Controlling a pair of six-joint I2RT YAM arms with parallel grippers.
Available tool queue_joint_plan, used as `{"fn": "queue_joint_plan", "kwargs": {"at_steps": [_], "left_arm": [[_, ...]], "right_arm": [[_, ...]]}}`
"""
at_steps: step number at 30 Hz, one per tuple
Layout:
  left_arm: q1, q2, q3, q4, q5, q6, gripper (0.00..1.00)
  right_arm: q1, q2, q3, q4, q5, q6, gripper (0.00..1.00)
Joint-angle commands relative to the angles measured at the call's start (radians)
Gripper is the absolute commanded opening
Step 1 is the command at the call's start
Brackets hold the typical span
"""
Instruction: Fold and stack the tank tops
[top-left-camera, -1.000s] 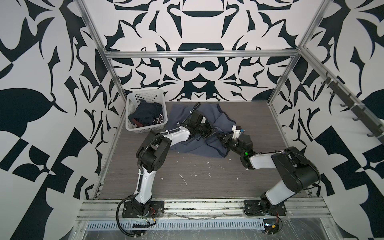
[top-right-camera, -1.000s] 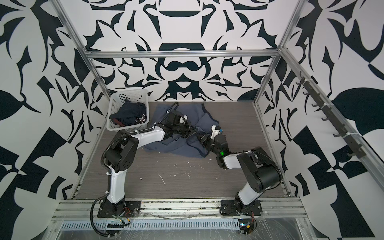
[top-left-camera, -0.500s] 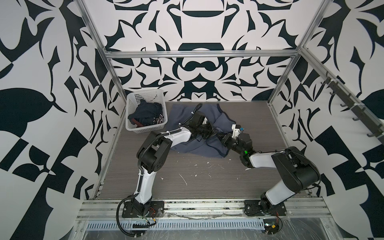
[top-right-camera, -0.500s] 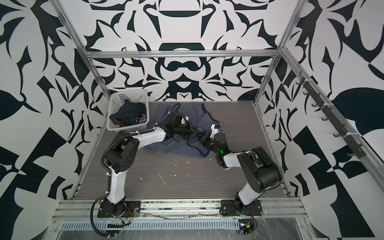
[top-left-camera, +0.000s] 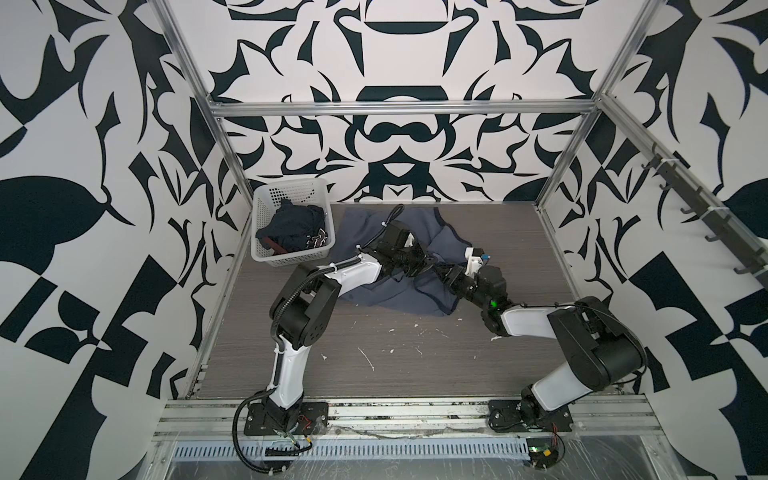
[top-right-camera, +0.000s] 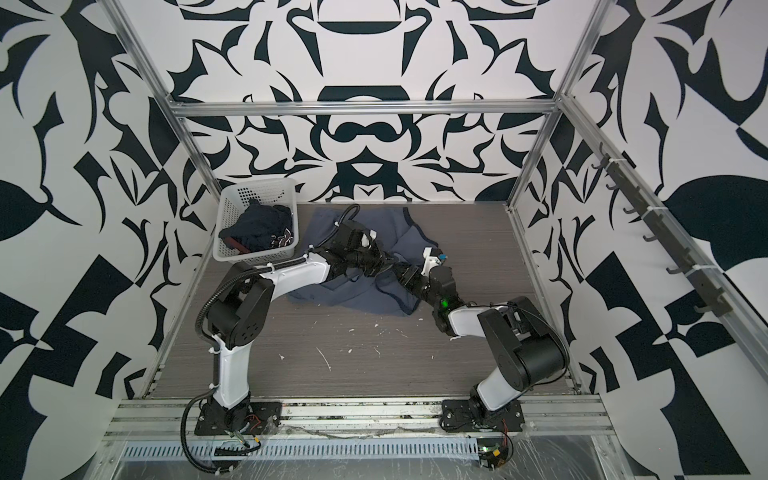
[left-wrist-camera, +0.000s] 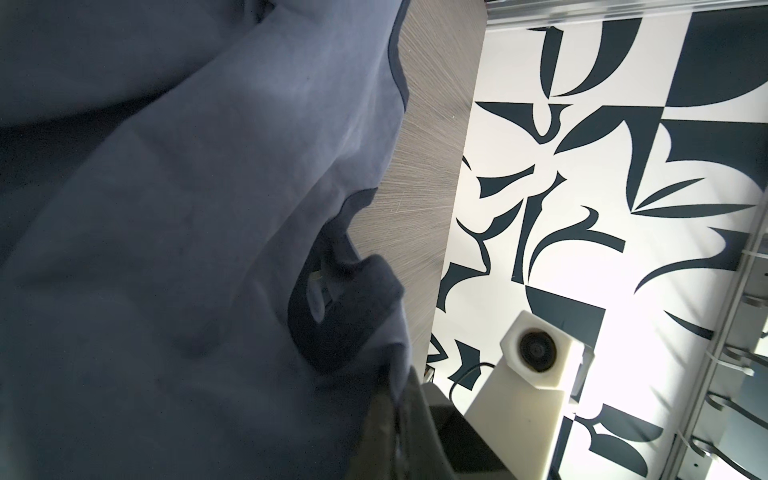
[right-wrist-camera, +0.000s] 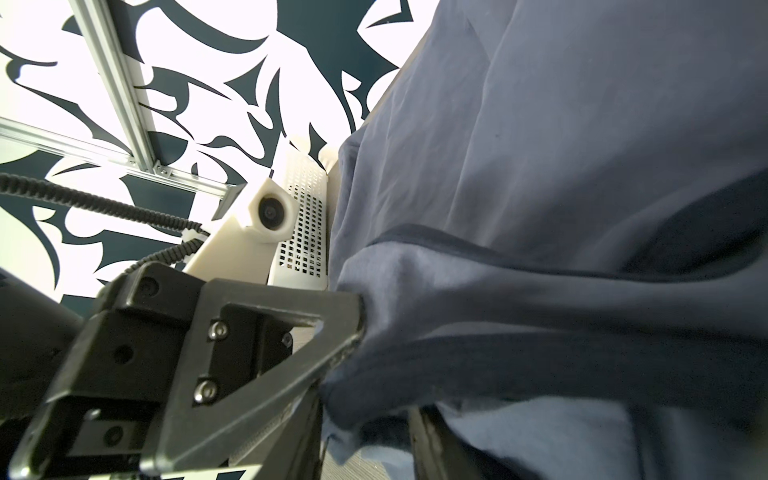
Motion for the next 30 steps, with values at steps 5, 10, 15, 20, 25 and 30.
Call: {"fn": "queue_joint_plan", "kwargs": {"at_steps": [5, 10, 15, 20, 25, 30], "left_arm": [[-0.028, -0.054, -0.04, 0.043, 0.05, -0.044, 0.0], [-0.028, -0.045, -0.042, 0.02, 0.046, -0.036, 0.0], [-0.028, -0.027, -0.044, 0.033, 0.051, -0.049, 0.0], [-0.029, -0.026, -0.036, 0.031, 0.049, -0.048, 0.0], [-0.029, -0.025, -0.029, 0.025, 0.047, -0.043, 0.0], [-0.034, -0.027, -0.025, 0.034, 0.054, -0.043, 0.0]], "right_arm": [[-0.01, -0.035, 0.023, 0.158, -0.052, -0.03, 0.36], [-0.011, -0.062, 0.028, 0.146, -0.065, -0.039, 0.28], [-0.011, -0.088, 0.01, 0.126, -0.061, -0.056, 0.17], [-0.011, -0.098, 0.009, 0.09, -0.053, -0.067, 0.12], [-0.011, -0.095, 0.017, 0.047, -0.037, -0.066, 0.09], [-0.01, -0.088, 0.024, 0.046, -0.028, -0.054, 0.04]]}}
